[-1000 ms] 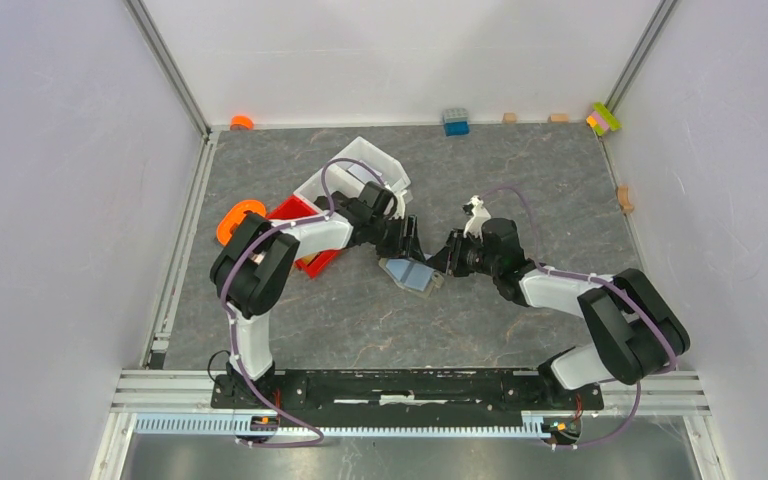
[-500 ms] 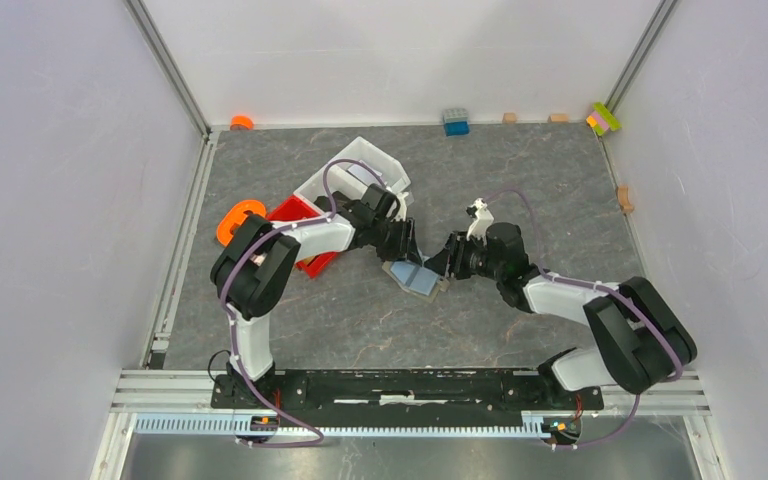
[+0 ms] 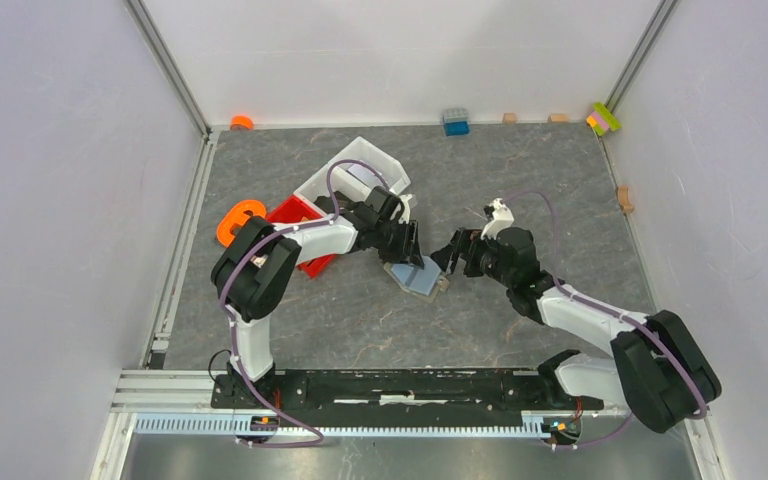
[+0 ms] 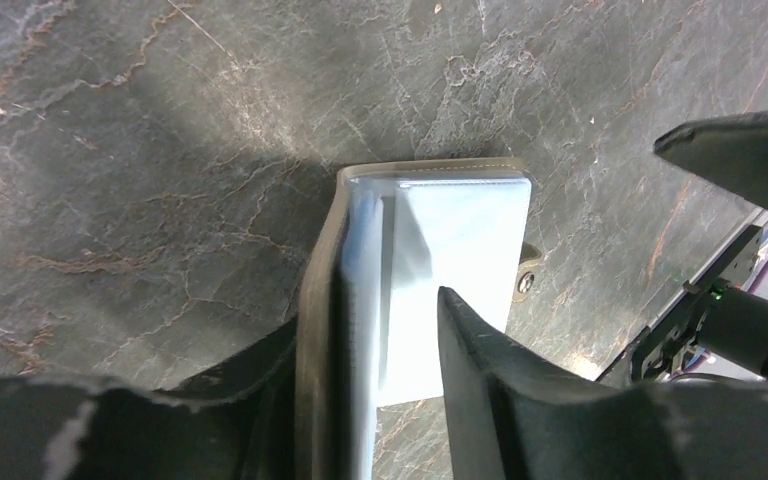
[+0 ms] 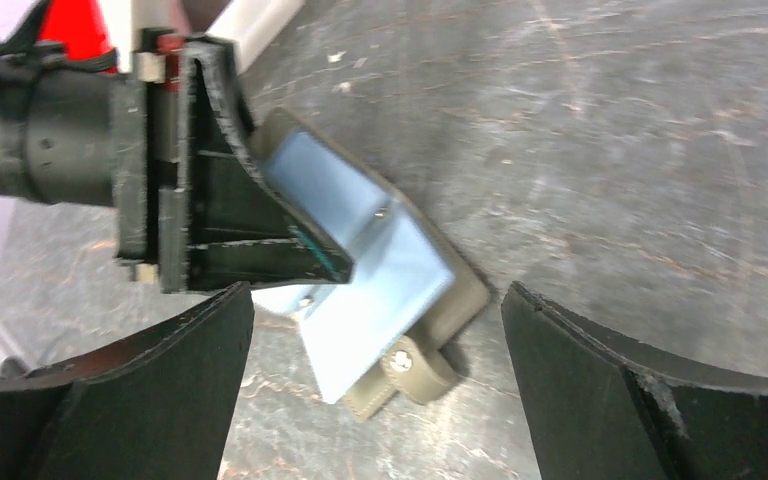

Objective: Take the credit cards out of the card holder
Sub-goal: Pick up the card holder from the center of the board.

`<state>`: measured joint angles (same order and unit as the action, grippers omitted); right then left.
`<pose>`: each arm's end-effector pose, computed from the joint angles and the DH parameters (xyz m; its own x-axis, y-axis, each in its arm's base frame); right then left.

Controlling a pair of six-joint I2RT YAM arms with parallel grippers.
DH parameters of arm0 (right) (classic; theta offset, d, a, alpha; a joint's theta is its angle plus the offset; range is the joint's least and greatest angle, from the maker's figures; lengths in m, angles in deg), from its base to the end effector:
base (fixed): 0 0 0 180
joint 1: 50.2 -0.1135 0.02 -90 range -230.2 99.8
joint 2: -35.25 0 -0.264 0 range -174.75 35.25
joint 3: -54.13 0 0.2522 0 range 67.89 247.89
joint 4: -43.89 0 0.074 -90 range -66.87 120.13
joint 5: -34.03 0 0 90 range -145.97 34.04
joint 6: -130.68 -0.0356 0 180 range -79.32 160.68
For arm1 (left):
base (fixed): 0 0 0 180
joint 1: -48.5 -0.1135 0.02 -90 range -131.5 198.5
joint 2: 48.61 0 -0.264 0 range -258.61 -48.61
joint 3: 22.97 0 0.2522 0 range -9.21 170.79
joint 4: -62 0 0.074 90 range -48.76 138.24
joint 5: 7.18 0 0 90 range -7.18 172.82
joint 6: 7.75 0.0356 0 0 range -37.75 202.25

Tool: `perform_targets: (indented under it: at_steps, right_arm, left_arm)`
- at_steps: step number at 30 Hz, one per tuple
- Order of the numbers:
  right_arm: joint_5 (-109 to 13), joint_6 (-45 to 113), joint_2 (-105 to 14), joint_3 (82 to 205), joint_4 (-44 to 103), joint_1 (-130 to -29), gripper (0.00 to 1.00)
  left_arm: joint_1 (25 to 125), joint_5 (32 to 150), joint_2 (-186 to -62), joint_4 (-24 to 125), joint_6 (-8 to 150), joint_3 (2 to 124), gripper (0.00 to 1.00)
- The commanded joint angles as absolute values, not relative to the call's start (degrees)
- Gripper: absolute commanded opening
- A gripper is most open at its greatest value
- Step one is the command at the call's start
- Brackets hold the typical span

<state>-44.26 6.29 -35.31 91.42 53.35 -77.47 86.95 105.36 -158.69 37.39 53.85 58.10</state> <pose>0.2123 0.1176 0.1801 -0.6427 0.2909 -0.7087 -0.3037 0.7525 0.5844 0.3005 -0.2561 0.1531 -0.9125 0.1636 -0.3750 0.3620 0.7500 -0.5536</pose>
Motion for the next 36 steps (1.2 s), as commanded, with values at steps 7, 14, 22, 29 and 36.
perform_targets:
  at_steps: [7,14,22,29,36]
  right_arm:
    - [-59.1,3.9,-30.9,89.6,50.3,-77.6,0.98]
    - [-68.0,-1.0,-33.9,87.0,55.0,-81.8,0.96]
    - [-64.3,6.9,-32.3,89.9,54.8,-84.0,0.98]
    - [-58.1,8.0,-32.3,85.6,63.1,-83.9,0.95]
    - [-53.2,7.9,-30.8,81.4,72.1,-83.9,0.92]
  left_arm:
    - [87.2,107.3,-158.7,38.8,55.0,59.4,0.14]
    - [86.7,108.6,-157.9,44.8,51.9,56.5,0.05]
    - [85.9,105.8,-147.5,60.3,46.1,45.7,0.03]
    - [85.7,104.0,-141.8,68.6,43.3,39.3,0.03]
    - [84.0,107.3,-137.9,76.7,39.6,35.0,0.02]
